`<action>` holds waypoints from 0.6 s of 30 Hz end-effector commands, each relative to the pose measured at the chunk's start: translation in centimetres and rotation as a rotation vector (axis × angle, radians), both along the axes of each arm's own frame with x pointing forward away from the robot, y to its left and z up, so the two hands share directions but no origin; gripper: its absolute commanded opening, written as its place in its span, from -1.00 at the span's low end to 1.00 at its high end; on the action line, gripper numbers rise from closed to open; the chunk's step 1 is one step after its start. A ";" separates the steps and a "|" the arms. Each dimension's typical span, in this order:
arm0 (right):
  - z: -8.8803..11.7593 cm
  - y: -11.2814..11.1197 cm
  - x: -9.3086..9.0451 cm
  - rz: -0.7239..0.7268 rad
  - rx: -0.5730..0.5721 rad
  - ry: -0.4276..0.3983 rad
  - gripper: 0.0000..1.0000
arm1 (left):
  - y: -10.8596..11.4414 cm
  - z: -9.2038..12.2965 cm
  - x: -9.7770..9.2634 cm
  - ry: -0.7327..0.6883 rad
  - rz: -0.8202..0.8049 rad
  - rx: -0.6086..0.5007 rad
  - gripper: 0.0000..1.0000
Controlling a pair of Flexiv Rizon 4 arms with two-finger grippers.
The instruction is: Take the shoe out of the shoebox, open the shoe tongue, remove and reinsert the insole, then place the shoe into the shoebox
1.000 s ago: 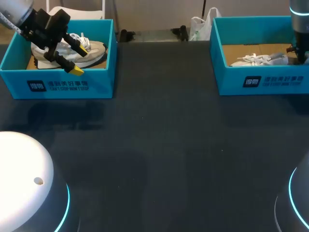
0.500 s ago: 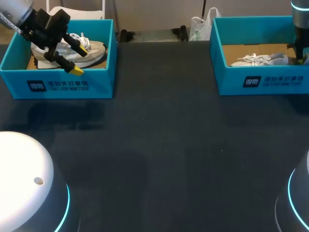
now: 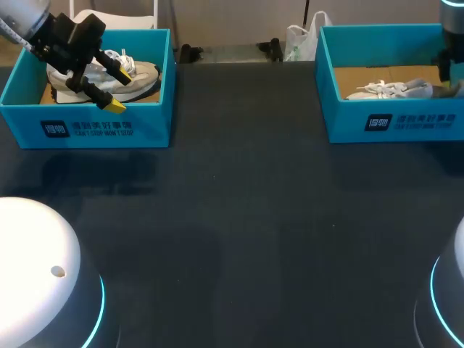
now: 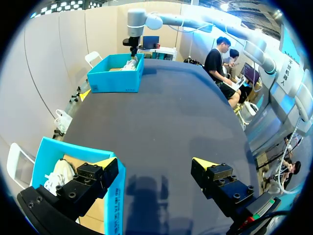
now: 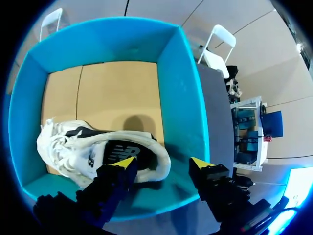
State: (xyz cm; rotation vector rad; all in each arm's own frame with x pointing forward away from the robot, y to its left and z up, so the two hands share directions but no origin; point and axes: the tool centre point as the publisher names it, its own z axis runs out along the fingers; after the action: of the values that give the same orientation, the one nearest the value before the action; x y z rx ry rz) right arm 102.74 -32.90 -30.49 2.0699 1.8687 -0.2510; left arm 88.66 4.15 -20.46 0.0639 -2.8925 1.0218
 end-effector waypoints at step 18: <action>6.2 6.9 -4.1 0.078 0.180 -0.062 0.63 | 0.1 0.1 0.0 0.001 -0.002 0.002 1.00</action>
State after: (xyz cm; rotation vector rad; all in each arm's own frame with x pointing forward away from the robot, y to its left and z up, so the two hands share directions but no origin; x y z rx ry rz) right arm 99.62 -26.23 -24.76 2.0976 2.0012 -0.0190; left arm 88.66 4.15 -20.46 0.0638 -2.8925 1.0217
